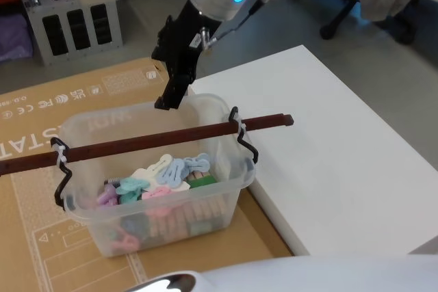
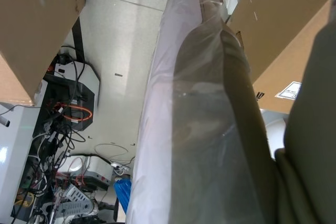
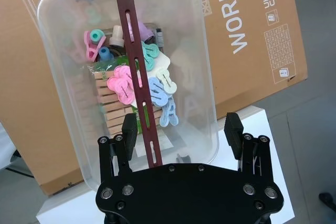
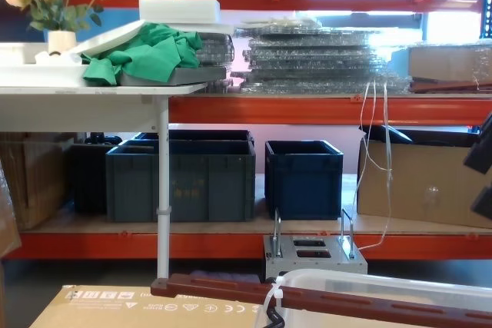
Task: Use one hand to grasp the basket and place it at the designated location.
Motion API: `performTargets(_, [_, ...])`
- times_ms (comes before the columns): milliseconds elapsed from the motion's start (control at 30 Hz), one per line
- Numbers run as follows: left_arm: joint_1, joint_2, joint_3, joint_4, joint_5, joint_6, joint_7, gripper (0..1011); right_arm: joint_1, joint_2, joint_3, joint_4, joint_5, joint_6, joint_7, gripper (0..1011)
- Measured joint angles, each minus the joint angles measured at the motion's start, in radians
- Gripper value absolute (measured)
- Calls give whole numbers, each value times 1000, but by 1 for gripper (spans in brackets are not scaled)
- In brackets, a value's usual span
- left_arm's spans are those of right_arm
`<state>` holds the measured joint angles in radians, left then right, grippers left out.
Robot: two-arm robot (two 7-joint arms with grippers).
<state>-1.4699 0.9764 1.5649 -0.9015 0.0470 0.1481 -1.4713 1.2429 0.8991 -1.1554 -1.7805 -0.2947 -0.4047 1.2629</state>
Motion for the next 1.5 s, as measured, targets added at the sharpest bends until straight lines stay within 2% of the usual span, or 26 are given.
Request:
performTargets(367, [0, 0, 0, 0, 0, 0, 0, 0, -14, -42, -31, 18, -34, 8, 11, 1000])
performTargets(700, [0, 0, 0, 0, 0, 0, 0, 0, -18, -103, -87, 41, -78, 25, 24, 1000])
performTargets(1100, [0, 0, 0, 0, 0, 0, 0, 0, -7, -122, -123, 51, -92, 29, 25, 1000])
performTargets(1500, [0, 0, 0, 0, 0, 0, 0, 0, -14, -174, -195, 94, -154, 35, 29, 1000])
